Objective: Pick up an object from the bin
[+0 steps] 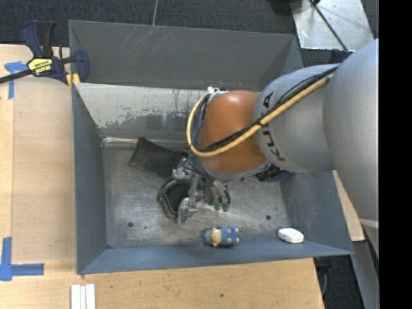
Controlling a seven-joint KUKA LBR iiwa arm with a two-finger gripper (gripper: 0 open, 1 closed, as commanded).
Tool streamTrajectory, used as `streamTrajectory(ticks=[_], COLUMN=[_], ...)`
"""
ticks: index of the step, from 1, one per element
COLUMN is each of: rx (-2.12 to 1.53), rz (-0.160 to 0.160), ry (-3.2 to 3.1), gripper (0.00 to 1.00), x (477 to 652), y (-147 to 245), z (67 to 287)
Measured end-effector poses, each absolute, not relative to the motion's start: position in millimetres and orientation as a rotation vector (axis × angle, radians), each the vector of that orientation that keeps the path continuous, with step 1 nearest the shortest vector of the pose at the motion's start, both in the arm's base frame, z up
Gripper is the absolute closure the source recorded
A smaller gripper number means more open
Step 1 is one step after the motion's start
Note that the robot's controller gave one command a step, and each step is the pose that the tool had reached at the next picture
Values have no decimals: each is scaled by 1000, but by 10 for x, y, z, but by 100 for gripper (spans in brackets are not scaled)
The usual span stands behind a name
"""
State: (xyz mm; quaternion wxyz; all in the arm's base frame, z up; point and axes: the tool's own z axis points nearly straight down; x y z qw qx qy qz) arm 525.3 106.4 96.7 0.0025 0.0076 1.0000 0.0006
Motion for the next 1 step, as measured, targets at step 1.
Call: streamTrajectory(ticks=[1], rx=[17], rz=[0], ry=[3138], gripper=[100], x=[5291], y=[995], z=[2361])
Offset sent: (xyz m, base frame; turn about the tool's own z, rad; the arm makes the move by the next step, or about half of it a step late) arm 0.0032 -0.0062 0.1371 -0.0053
